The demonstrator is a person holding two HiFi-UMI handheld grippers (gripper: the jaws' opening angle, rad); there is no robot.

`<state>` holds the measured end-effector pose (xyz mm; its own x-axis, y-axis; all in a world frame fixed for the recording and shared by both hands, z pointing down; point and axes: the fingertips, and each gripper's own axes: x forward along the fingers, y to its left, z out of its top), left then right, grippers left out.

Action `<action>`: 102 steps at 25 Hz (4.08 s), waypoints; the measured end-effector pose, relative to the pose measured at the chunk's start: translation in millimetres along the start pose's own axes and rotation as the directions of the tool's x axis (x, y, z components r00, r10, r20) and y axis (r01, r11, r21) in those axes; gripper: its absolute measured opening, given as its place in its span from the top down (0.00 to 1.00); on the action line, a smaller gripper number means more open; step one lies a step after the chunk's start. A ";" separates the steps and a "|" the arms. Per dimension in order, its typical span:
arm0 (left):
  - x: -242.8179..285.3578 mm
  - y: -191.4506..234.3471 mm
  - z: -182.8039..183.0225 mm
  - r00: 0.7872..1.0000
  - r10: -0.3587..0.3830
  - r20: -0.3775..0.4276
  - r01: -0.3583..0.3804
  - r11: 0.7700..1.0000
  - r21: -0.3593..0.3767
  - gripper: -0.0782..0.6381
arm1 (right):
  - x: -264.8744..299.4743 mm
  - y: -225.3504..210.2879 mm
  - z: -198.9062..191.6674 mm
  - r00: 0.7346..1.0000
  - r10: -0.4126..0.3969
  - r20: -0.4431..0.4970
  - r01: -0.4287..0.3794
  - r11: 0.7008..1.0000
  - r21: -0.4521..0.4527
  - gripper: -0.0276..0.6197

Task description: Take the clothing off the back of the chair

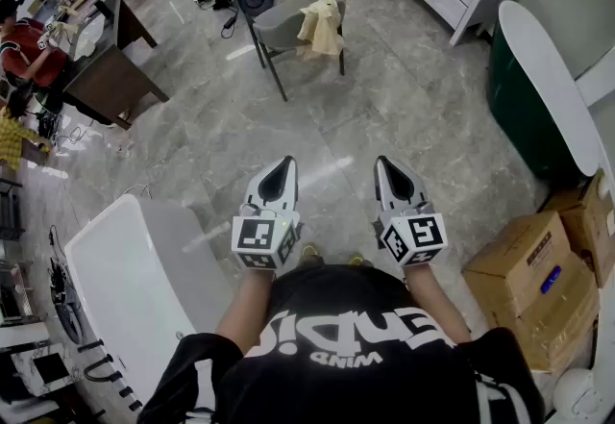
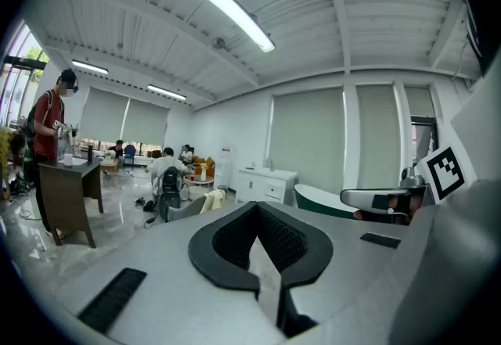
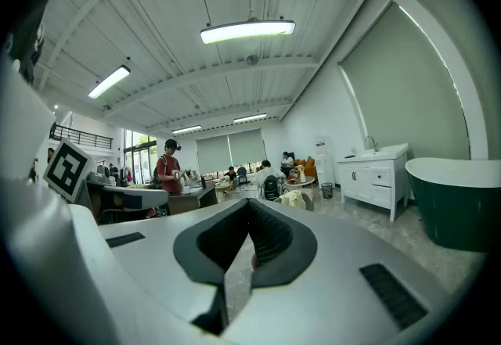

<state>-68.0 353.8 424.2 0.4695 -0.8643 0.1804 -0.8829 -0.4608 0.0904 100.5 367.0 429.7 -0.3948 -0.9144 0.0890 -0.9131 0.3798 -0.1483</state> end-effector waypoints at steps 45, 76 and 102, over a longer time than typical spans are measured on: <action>295.5 194.7 78.4 0.999 -0.015 0.035 0.014 0.999 0.033 0.87 | 337.5 -107.7 40.5 0.999 0.018 0.047 -0.019 0.999 0.031 0.94; 485.0 264.1 126.9 0.998 -0.061 0.011 0.060 0.998 0.025 0.87 | 532.7 -177.2 64.7 0.993 0.114 0.023 -0.114 0.993 0.005 0.53; 516.4 319.1 102.5 0.996 -0.036 -0.085 0.036 0.999 0.000 0.87 | 707.3 -266.6 -132.9 0.881 -0.016 -0.473 -0.006 0.999 -0.044 0.53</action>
<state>-106.8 -260.3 445.8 0.4986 -0.8270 0.2599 -0.8655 -0.4914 0.0971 51.2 -362.4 663.1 -0.3815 -0.7452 0.5470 -0.9144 0.3910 -0.1051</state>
